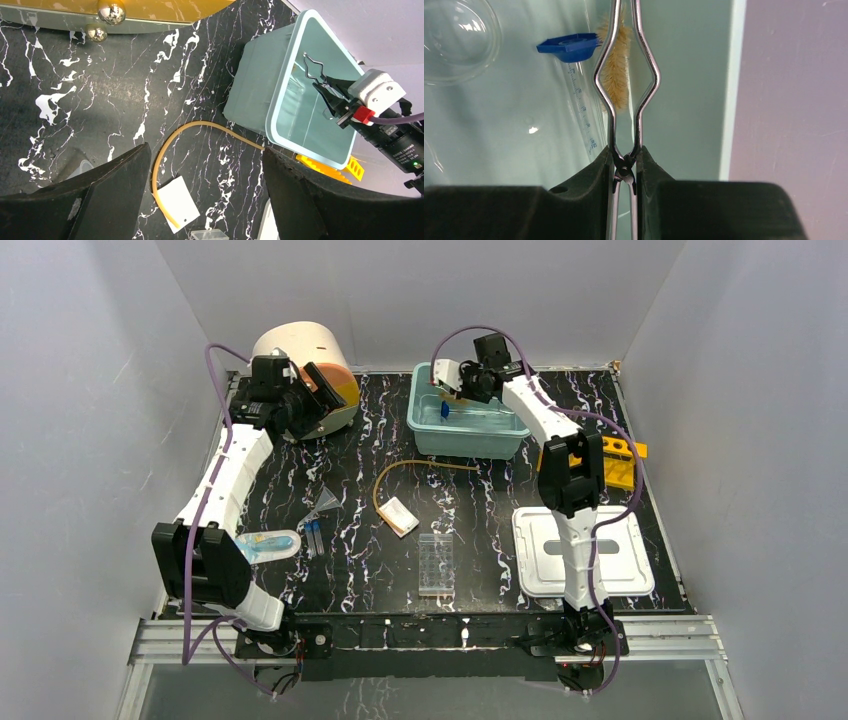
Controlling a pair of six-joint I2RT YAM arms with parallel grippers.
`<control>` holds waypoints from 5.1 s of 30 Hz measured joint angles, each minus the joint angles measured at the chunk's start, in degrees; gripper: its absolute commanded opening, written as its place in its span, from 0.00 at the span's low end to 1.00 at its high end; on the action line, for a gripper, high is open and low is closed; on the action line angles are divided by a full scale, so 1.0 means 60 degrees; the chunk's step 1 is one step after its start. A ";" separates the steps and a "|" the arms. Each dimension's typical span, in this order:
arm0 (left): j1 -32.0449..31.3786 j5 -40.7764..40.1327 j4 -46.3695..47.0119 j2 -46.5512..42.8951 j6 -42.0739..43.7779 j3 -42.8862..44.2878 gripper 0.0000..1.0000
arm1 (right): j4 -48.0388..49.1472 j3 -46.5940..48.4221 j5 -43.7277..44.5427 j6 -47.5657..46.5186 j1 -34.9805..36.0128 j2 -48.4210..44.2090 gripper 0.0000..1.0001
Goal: Organize the chemistry lab equipment
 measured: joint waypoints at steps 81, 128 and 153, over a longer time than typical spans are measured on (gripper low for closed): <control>0.0171 -0.5125 -0.3413 -0.4069 -0.1632 -0.3009 0.96 | -0.0616 -0.2182 0.2550 1.3723 0.5985 -0.1716 0.56; 0.0051 -0.5268 -0.3093 -0.4207 -0.0991 -0.3009 0.98 | -0.4583 0.4907 0.4940 1.5905 0.5344 0.3854 0.00; 0.0051 -0.5213 -0.2816 -0.3690 -0.0918 -0.2998 0.98 | 0.1359 -0.1468 0.4233 1.1996 0.5326 -0.4524 0.00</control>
